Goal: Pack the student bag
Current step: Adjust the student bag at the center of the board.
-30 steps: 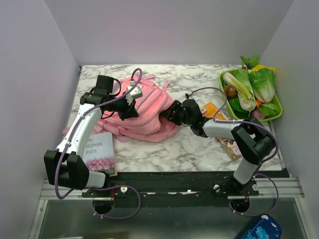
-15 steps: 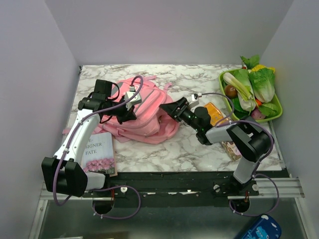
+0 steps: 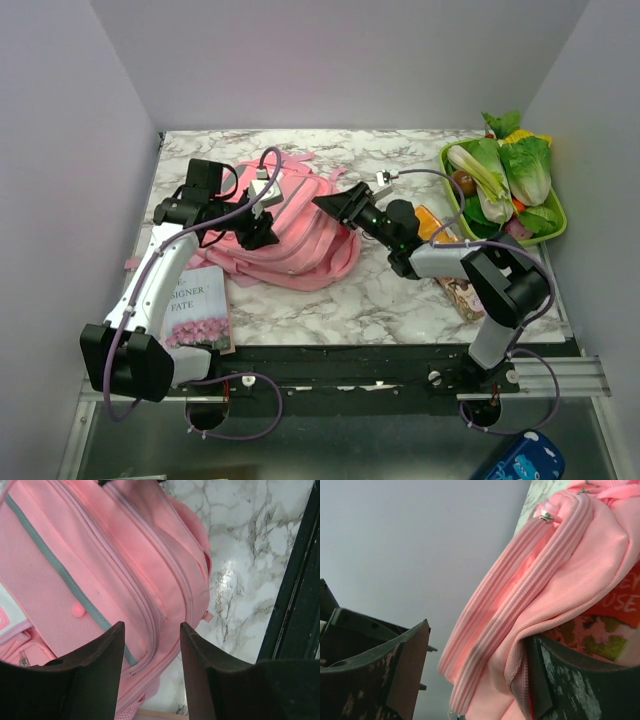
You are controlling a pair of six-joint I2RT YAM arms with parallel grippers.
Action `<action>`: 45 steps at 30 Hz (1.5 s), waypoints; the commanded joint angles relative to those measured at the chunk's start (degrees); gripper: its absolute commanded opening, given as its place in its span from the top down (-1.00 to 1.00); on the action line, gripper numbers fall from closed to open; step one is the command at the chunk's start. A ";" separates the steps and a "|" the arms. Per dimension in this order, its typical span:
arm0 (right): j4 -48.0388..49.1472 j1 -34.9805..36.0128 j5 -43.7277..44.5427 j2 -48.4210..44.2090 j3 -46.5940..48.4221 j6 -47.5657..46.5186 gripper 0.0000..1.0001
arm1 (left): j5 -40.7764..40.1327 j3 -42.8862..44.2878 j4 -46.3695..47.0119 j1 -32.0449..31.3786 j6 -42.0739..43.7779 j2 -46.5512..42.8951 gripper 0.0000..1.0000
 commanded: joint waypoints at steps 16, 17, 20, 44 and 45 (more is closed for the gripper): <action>-12.05 5.08 -4.18 -8.30 10.11 -8.52 -0.58 | -4.22 -9.14 28.20 -2.44 -27.24 -1.60 -0.49; -12.75 5.17 -4.27 -8.48 10.55 -8.69 -0.58 | -4.92 -10.02 28.64 -2.44 -27.15 -1.78 -0.47; -14.16 5.87 -4.27 -9.27 11.51 -9.48 -0.58 | -9.14 -10.73 31.80 -2.52 -28.90 -1.52 -0.38; -63.51 -7.87 3.50 -17.87 14.70 -29.27 -1.00 | -12.32 5.26 20.74 -3.23 -25.92 0.07 1.00; -62.60 -10.02 3.73 -19.10 13.03 -29.26 -1.00 | -11.88 5.88 20.47 -3.14 -26.35 -0.19 1.00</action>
